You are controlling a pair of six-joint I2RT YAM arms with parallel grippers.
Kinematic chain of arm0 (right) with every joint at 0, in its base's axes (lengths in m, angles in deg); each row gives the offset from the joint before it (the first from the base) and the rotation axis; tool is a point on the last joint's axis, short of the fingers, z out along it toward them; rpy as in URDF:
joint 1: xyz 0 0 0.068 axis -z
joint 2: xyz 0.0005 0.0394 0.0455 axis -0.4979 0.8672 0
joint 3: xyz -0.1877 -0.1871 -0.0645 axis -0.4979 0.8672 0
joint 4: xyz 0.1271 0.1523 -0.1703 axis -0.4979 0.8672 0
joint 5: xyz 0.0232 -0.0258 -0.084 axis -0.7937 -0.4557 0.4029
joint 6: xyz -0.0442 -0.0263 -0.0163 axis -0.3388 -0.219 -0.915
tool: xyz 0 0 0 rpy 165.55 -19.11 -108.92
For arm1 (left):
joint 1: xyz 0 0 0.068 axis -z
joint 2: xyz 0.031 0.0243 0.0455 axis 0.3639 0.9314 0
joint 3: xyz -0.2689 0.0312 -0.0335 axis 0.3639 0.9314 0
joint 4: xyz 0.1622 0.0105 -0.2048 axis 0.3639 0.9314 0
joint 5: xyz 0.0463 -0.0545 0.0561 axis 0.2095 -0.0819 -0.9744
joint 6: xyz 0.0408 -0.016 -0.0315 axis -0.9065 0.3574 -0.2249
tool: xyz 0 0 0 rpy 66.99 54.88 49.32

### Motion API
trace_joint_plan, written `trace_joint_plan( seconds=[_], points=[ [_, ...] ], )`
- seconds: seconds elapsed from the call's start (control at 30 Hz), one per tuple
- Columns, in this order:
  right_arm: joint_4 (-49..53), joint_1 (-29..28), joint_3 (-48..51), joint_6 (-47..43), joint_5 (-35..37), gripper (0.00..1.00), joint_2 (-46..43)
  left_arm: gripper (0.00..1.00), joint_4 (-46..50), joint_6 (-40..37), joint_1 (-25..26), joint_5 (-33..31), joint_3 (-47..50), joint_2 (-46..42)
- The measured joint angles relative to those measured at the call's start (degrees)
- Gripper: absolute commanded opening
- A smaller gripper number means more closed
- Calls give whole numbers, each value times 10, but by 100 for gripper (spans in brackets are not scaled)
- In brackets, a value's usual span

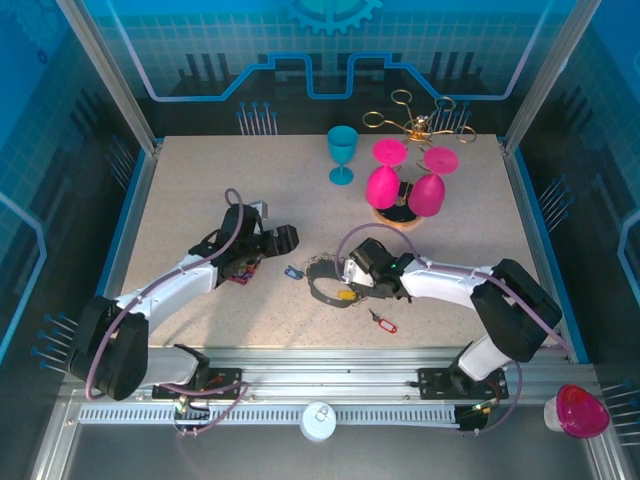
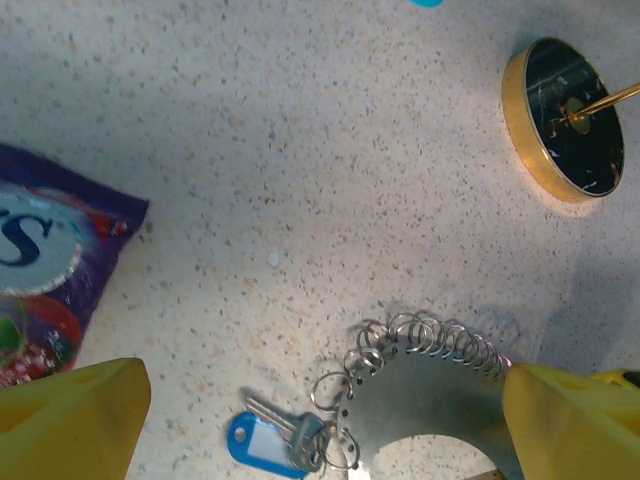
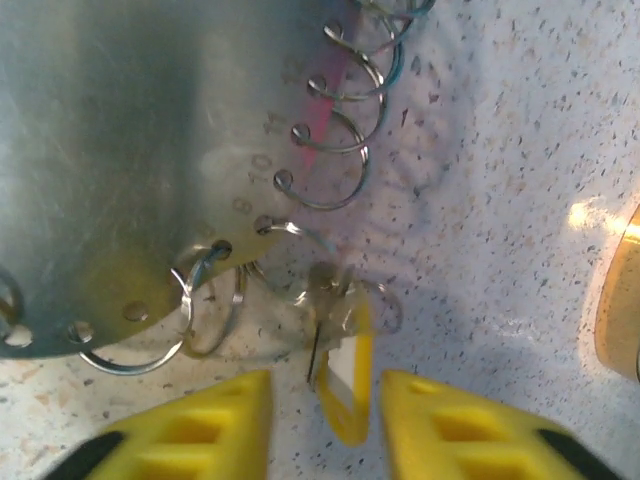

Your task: Put the keys on the keyring

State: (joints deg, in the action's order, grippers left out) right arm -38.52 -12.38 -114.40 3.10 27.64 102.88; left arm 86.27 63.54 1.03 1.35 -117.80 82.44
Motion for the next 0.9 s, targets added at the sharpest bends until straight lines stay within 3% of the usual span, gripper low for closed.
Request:
trace_joint_plan(
  seconds=[0.13,0.17,0.23,0.33,0.43,0.63,0.9],
  points=[
    [-10,17,7,43,-51,54,-61,91,29,41,24,-19,-16,8],
    [-20,27,12,63,-75,54,-94,86,35,52,28,-21,-22,13],
    [-47,45,22,109,-113,52,-153,67,46,81,34,-21,-35,28],
    [-116,60,43,193,-164,47,-221,62,62,116,38,-16,-64,64],
    [-167,59,64,278,-195,41,-239,65,96,148,52,-19,-115,115],
    [-193,59,73,426,-203,33,-233,62,226,236,93,-59,-255,230],
    [-152,60,68,553,-143,24,-226,63,322,320,119,-78,-317,298]
  ],
)
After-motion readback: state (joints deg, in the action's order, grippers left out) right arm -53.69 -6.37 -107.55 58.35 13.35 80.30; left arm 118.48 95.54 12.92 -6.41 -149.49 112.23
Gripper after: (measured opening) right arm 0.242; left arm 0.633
